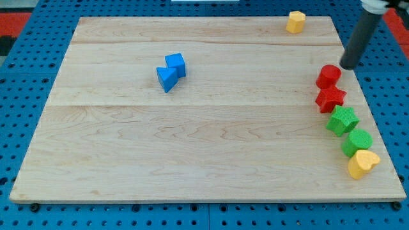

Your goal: Separate yellow heart from green circle

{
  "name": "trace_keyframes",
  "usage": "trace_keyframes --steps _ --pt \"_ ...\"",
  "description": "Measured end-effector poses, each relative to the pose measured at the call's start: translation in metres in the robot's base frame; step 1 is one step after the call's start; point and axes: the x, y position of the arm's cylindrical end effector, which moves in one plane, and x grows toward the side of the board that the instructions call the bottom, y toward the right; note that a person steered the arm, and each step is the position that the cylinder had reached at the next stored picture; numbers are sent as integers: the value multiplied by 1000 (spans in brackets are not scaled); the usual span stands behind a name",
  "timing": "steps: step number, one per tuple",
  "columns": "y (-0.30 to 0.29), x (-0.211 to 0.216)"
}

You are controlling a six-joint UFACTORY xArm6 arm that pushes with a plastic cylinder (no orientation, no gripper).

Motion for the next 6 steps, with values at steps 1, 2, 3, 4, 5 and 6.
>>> trace_keyframes --steps 1,2,3,4,5,6 --pt "-3 21" --pt "37 25" --pt "50 102" --pt "26 185" --pt "-29 203" --pt "-59 188"
